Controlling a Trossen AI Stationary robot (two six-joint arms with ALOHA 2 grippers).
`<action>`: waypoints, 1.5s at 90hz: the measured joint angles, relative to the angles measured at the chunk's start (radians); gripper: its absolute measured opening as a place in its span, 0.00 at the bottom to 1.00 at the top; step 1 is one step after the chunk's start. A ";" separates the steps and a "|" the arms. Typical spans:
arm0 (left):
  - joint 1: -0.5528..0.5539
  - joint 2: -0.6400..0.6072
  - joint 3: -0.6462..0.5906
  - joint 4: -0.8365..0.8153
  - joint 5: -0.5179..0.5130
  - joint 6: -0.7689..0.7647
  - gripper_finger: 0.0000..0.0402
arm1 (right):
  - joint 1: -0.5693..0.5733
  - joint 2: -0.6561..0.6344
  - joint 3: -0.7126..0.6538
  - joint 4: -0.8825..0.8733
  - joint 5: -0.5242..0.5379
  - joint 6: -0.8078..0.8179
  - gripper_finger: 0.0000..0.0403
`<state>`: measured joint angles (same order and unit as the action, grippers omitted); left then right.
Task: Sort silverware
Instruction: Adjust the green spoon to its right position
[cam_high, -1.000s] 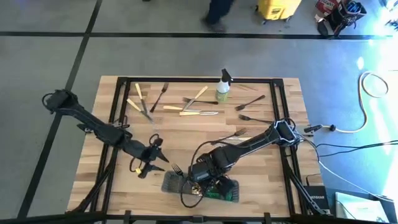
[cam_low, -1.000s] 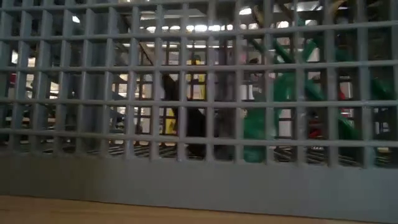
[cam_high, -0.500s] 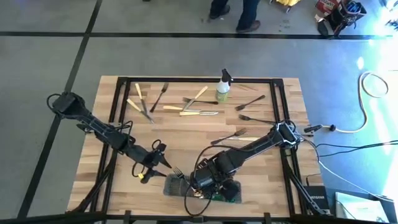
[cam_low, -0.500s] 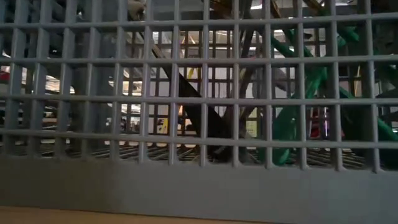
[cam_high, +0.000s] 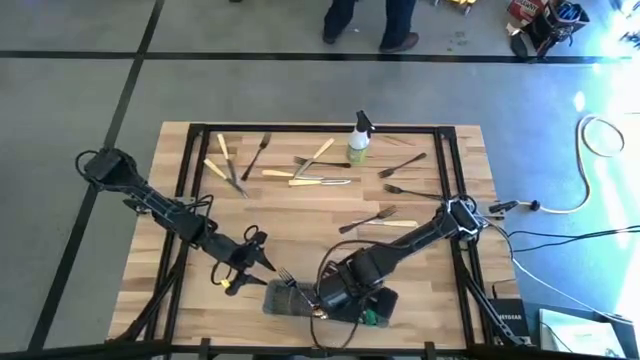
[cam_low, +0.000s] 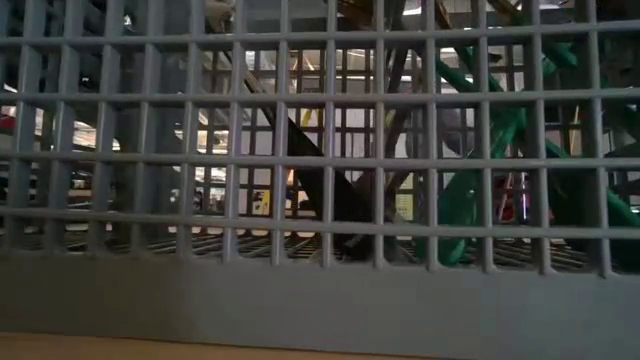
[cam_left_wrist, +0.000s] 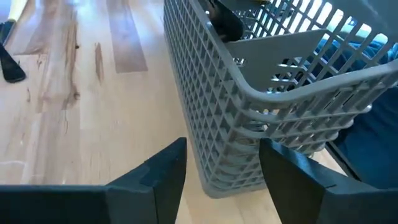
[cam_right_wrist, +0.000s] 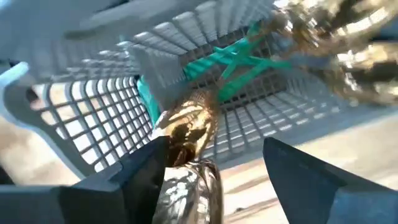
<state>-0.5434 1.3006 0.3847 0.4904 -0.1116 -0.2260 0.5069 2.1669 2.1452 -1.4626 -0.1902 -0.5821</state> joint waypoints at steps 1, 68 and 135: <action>0.000 0.000 0.000 0.000 0.000 0.000 0.46 | 0.001 0.001 0.000 0.000 0.000 0.000 0.62; 0.001 0.000 0.000 0.042 -0.003 0.000 0.46 | 0.078 0.004 -0.052 0.003 0.089 -0.035 0.62; 0.000 0.000 0.000 0.041 0.004 0.006 0.46 | 0.077 0.007 -0.048 0.081 0.256 -0.110 0.62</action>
<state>-0.5434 1.3006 0.3843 0.5316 -0.1077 -0.2203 0.5838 2.1742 2.0974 -1.3818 0.0660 -0.6922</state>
